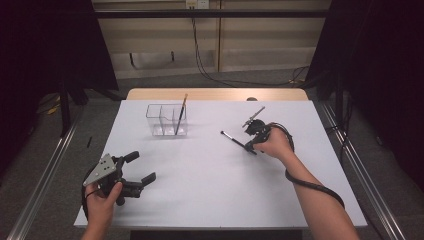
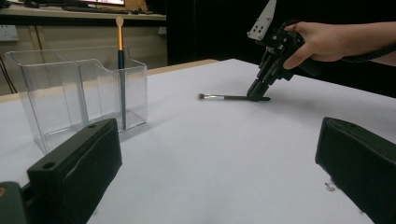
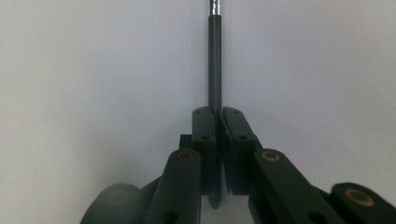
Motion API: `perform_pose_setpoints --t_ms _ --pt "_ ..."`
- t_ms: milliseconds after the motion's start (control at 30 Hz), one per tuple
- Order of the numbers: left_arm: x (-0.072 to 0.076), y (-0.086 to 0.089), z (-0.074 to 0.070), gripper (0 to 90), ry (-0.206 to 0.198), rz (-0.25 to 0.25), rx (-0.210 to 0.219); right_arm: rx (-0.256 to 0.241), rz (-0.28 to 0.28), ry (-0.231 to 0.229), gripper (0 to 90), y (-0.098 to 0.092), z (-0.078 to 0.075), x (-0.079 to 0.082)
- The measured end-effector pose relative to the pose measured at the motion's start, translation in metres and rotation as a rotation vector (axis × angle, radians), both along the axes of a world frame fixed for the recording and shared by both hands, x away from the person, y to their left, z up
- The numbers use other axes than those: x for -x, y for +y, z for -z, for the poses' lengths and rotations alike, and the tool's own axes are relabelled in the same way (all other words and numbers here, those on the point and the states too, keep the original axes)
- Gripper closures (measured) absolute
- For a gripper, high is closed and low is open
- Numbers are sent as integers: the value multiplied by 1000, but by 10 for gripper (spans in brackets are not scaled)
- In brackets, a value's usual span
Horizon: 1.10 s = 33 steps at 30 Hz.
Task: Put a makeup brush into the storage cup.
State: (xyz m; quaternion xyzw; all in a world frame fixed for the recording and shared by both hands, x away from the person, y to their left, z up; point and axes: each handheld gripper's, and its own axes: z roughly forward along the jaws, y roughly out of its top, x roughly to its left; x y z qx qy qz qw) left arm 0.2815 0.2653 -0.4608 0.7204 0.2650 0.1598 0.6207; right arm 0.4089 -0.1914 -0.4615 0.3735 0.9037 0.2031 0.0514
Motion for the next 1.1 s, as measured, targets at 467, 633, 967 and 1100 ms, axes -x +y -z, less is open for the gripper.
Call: perform_pose_setpoints --t_ms 467,633,967,1100 --pt "0 0 0 3 0 -7 -1 -157 49 -53 851 -19 -5 10" --pt "0 0 0 3 -1 -9 -2 -242 65 -85 851 -27 -7 15" --pt "0 0 -1 3 -5 -13 -4 -386 87 -130 851 -32 -4 28" --pt "1 0 -1 3 -2 -18 1 -435 92 -156 851 -33 -4 33"
